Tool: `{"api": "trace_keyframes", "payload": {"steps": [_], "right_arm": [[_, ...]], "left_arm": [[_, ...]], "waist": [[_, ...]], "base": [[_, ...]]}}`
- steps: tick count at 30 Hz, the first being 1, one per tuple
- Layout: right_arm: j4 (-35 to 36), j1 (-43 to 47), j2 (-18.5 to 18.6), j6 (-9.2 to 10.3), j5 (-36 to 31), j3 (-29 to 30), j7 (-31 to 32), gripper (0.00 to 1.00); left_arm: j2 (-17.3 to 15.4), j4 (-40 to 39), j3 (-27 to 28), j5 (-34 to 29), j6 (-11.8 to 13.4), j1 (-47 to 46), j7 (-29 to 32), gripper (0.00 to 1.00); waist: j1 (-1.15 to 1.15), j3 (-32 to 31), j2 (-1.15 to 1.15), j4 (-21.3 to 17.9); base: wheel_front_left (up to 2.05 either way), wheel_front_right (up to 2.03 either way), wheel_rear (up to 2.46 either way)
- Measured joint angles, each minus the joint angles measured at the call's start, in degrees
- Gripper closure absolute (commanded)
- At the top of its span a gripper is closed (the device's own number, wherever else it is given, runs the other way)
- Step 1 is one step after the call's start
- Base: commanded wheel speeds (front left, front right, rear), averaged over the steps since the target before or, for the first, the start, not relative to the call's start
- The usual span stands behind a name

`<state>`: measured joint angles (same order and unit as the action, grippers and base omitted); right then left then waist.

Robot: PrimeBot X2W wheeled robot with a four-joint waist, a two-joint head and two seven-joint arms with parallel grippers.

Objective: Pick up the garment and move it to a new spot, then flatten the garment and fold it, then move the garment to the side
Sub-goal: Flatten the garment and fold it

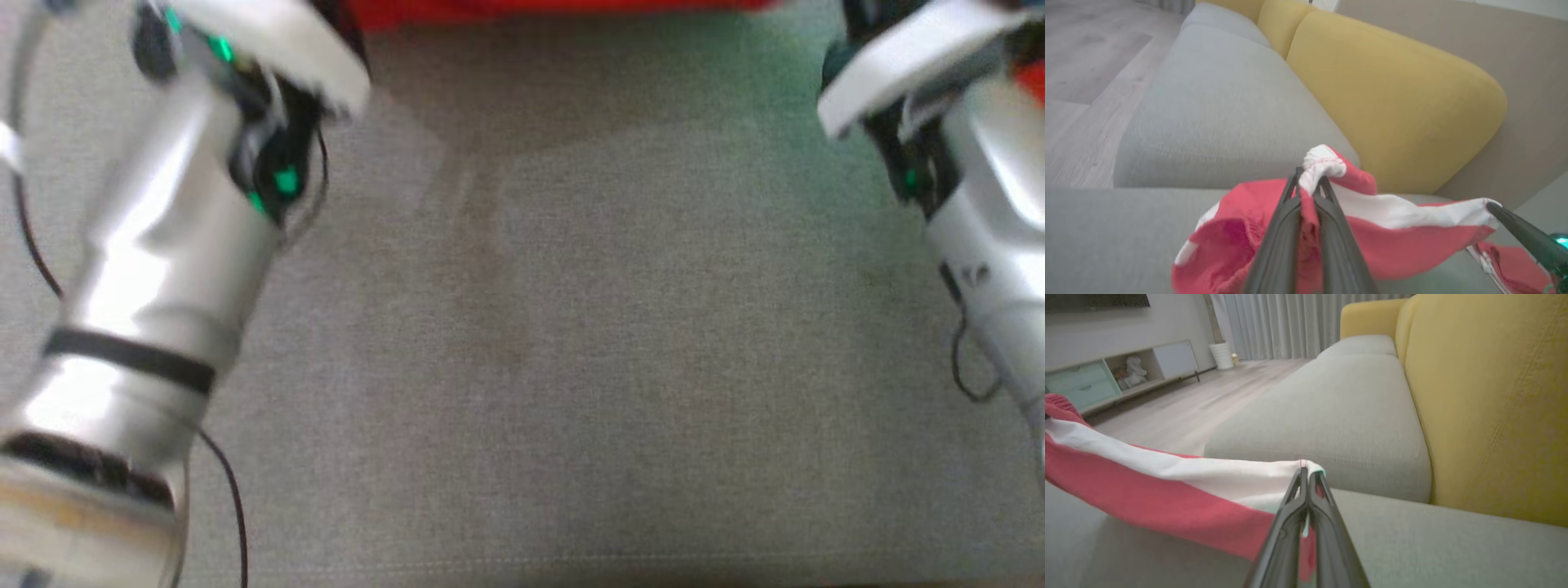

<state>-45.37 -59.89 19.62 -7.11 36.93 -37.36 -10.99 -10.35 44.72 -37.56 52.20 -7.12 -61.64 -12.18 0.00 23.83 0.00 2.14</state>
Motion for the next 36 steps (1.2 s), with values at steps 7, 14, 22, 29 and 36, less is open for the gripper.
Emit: {"api": "trace_keyframes", "payload": {"steps": [7,14,22,29,36], "right_arm": [[-0.1,4.1,3.9,0.00,1.5,-9.1,3.1,1.00],[1.5,6.9,5.6,0.00,4.6,-16.5,8.6,1.00],[4.1,10.8,9.3,0.00,9.5,-23.2,12.9,1.00],[8.4,14.7,13.7,0.00,15.4,-28.1,15.6,1.00],[13.1,17.5,18.8,0.00,19.7,-32.5,18.7,1.00]], "left_arm": [[-2.4,-1.2,-7.5,3.3,0.0,8.9,1.9,1.00],[-5.5,-3.1,-15.0,4.3,0.0,15.3,2.1,1.00],[-6.6,-2.4,-20.5,2.1,0.0,18.7,0.7,1.00],[-7.1,-3.3,-23.5,2.0,0.0,23.6,-0.1,1.00],[-7.9,-6.8,-26.2,2.9,0.0,29.4,0.0,1.00]], "waist": [[0.00,-4.2,0.00,1.2],[0.00,-8.8,0.00,1.5],[0.00,-13.3,0.00,0.6],[0.00,-17.1,0.00,0.1],[0.00,-21.0,0.00,-0.2]], "base": [[0.00,0.00,0.00],[0.00,0.00,0.00],[0.00,0.00,0.00],[0.00,0.00,0.00],[0.00,0.00,0.00]]}}
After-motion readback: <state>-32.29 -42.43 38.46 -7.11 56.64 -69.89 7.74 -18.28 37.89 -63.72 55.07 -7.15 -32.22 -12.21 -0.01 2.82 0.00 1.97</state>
